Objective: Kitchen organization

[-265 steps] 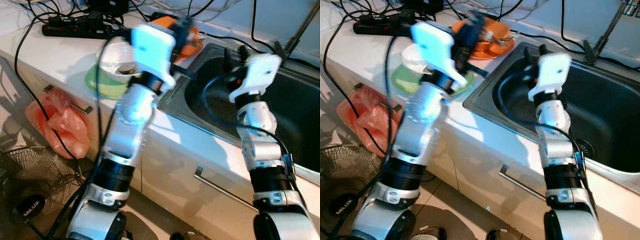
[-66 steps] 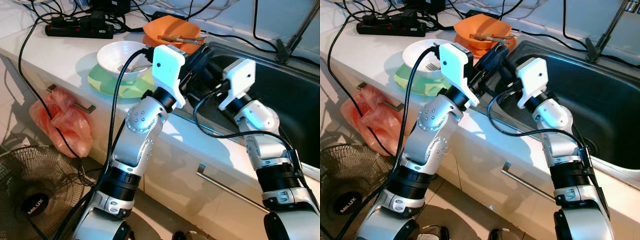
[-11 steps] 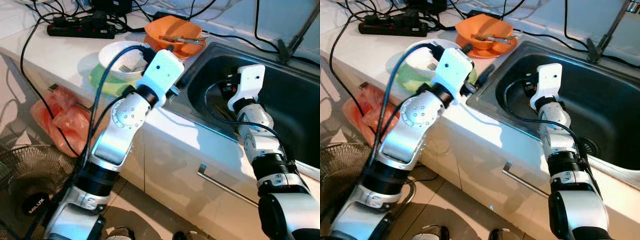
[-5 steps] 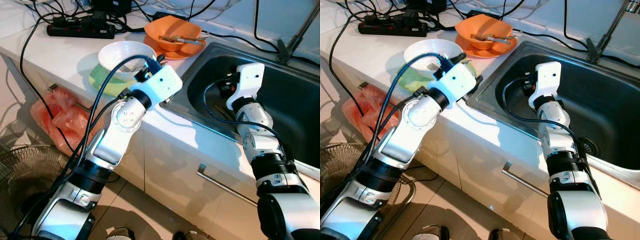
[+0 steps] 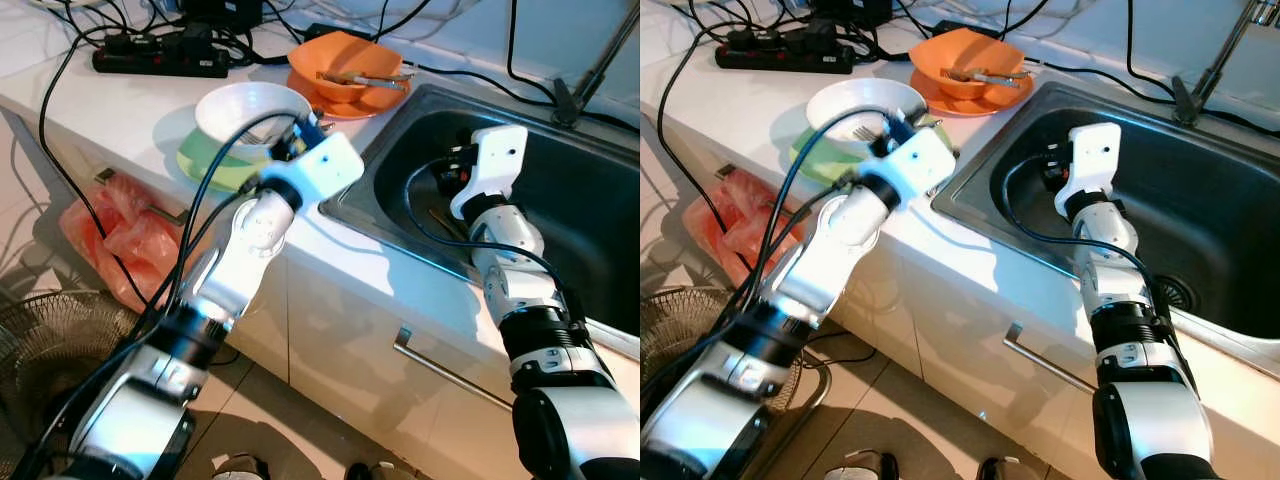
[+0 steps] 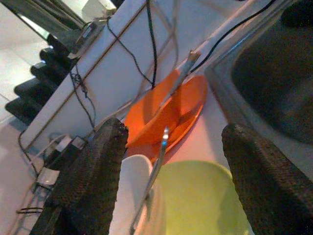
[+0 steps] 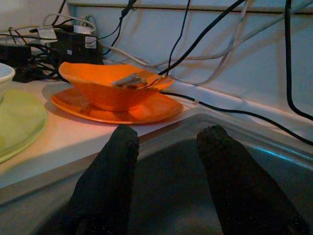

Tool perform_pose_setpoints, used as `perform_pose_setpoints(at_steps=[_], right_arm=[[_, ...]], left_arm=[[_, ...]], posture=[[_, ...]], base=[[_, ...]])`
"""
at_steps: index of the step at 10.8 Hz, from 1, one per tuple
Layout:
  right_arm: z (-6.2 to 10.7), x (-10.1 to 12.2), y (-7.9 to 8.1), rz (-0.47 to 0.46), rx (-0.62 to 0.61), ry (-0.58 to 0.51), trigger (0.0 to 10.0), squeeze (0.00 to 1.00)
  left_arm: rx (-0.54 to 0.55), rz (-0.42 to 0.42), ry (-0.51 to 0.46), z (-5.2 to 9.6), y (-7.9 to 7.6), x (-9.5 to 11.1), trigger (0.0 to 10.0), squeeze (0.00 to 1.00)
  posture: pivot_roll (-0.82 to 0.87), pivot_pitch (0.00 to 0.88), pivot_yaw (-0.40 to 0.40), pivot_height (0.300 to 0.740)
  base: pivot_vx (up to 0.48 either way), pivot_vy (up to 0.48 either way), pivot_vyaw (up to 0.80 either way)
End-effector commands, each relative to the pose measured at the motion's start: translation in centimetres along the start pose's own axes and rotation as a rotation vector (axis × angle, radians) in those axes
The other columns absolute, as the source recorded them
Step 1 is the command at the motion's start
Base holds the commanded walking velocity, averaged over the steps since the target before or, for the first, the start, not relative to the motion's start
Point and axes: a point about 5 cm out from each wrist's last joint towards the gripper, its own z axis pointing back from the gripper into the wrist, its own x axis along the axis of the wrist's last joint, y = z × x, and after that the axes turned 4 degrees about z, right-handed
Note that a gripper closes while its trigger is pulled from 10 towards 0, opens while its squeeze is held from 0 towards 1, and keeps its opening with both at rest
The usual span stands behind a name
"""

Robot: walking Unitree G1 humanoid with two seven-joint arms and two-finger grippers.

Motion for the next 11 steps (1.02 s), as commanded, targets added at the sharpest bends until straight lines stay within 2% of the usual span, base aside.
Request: perform_pose_setpoints(at_steps=[1,4,8,9,10,11], right_arm=[[0.0,0.5,-0.2,-0.005,-0.001,-0.021,10.0,0.00],[0.0,0.5,-0.1,-0.007,0.003,-0.022,10.0,0.00],[0.1,0.5,-0.1,-0.005,0.001,-0.026,10.0,0.00],[0.1,0.6,-0.3,-0.005,-0.003,-0.029,10.0,0.00],[0.1,0.6,-0.3,-0.005,-0.007,-0.031,10.0,0.00],[0.2,0.6,-0.3,-0.005,-0.008,-0.029,10.0,0.00]], left_arm=[[0.012,-0.034,0.002,-0.4,0.0,-0.1,10.0,0.00],[0.030,-0.107,0.033,-1.5,0.5,-0.7,10.0,0.00],[0.030,-0.165,0.054,-3.0,0.6,-1.1,10.0,0.00],[0.029,-0.158,0.059,-3.1,0.5,-1.3,10.0,0.00],[0.028,-0.143,0.054,-3.2,0.3,-1.4,4.7,0.00],[0.025,-0.147,0.047,-3.3,0.2,-1.4,0.0,0.00]], posture=[[0.07,0.102,-0.046,0.740],[0.07,0.102,-0.046,0.740],[0.05,0.100,-0.039,0.740],[0.05,0.100,-0.039,0.740],[0.04,0.099,-0.033,0.740],[0.04,0.099,-0.033,0.740]], base=[[0.000,0.000,0.00],[0.000,0.000,0.00],[0.000,0.000,0.00],[0.000,0.000,0.00],[0.000,0.000,0.00],[0.000,0.000,0.00]])
